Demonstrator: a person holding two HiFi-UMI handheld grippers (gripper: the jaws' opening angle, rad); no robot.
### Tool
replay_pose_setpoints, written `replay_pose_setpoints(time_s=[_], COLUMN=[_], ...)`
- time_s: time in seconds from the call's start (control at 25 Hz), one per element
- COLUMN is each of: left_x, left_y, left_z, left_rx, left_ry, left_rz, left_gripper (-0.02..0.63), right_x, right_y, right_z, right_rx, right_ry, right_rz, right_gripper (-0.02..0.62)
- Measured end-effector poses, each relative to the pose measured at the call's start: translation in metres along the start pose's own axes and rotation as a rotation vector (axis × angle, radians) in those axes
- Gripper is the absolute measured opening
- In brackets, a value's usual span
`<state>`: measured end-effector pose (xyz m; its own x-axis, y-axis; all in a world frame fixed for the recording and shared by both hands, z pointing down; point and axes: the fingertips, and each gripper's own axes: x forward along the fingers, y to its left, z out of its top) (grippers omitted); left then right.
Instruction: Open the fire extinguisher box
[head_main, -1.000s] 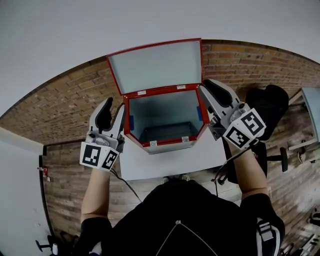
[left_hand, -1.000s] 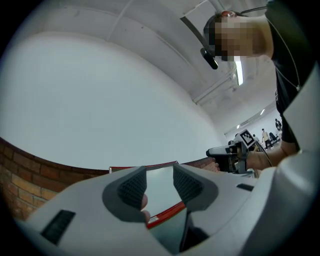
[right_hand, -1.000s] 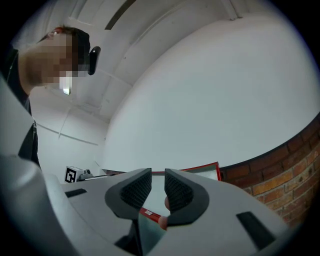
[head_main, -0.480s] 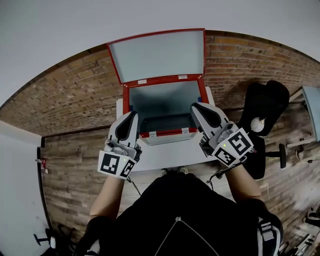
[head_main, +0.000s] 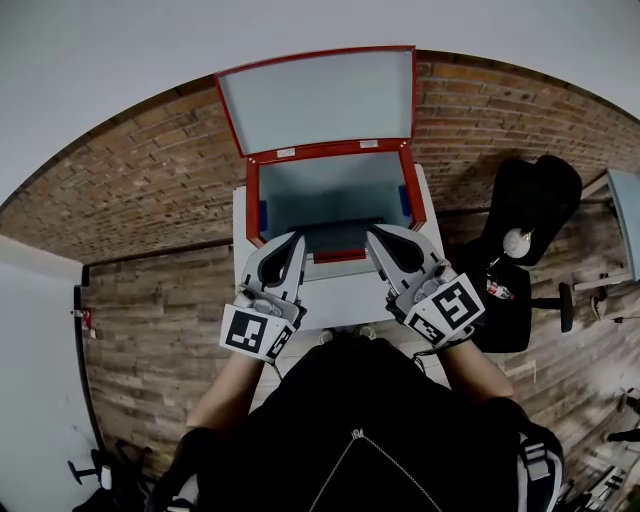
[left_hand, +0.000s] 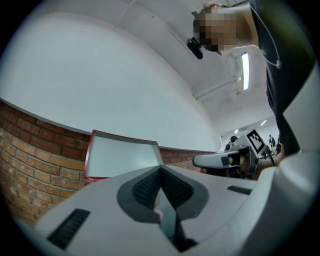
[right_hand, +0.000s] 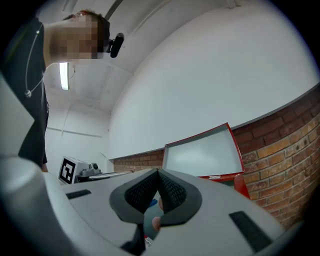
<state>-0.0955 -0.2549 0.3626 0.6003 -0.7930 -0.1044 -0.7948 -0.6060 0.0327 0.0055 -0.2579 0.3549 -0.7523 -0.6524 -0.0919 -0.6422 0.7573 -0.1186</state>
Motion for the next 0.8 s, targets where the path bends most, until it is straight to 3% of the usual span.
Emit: replay_pose_setpoints(time_s=[0.8], left_x=[0.001], left_y=[-0.029], left_z=[-0.033], left_rx=[0.016], left_ry=[0.071], left_rz=[-0.059], left_gripper=[0.049], right_x=[0.001], right_y=[0.008], right_z=[-0.041], right_rx=[-0.058], right_ry=[0.127], right_rz=[-0.027], right_gripper=[0.02])
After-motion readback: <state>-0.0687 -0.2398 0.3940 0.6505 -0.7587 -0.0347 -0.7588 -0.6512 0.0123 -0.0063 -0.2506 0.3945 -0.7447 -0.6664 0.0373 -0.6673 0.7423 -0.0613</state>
